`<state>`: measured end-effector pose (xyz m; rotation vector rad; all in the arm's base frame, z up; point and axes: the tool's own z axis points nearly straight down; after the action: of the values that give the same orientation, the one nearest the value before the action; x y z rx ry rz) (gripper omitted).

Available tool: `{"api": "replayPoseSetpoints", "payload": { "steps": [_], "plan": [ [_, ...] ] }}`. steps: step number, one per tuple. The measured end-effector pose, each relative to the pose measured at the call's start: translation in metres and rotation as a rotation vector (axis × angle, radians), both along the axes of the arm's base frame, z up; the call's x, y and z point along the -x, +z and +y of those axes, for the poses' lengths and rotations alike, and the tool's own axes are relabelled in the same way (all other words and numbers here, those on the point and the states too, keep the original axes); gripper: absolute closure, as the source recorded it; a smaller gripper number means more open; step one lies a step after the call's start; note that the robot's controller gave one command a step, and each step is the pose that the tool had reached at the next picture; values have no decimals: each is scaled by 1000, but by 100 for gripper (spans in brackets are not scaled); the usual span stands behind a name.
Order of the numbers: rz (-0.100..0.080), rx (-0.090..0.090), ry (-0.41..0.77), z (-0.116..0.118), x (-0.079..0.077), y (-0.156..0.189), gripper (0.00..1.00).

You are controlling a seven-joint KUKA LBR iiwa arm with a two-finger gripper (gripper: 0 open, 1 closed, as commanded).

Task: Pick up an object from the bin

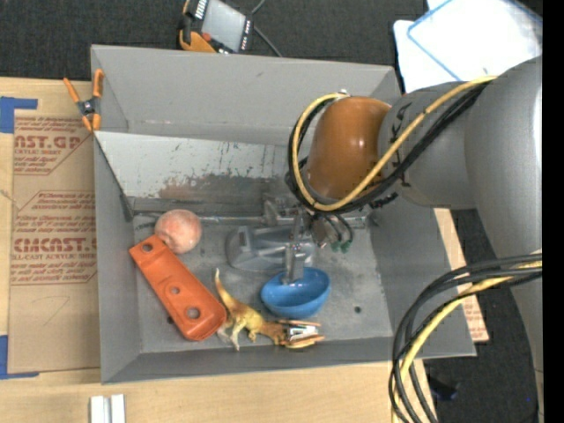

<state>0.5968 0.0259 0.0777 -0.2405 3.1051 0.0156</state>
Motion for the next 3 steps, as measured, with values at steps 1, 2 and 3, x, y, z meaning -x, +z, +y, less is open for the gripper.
{"api": "replayPoseSetpoints", "payload": {
  "steps": [1, 2, 3],
  "plan": [
    [-2, -2, 4, 0, -1, 0, 0],
    [-10, -3, 0, 1, -3, 3, 100],
    [-10, -3, -1, 1, -3, 3, 100]
  ]
}}
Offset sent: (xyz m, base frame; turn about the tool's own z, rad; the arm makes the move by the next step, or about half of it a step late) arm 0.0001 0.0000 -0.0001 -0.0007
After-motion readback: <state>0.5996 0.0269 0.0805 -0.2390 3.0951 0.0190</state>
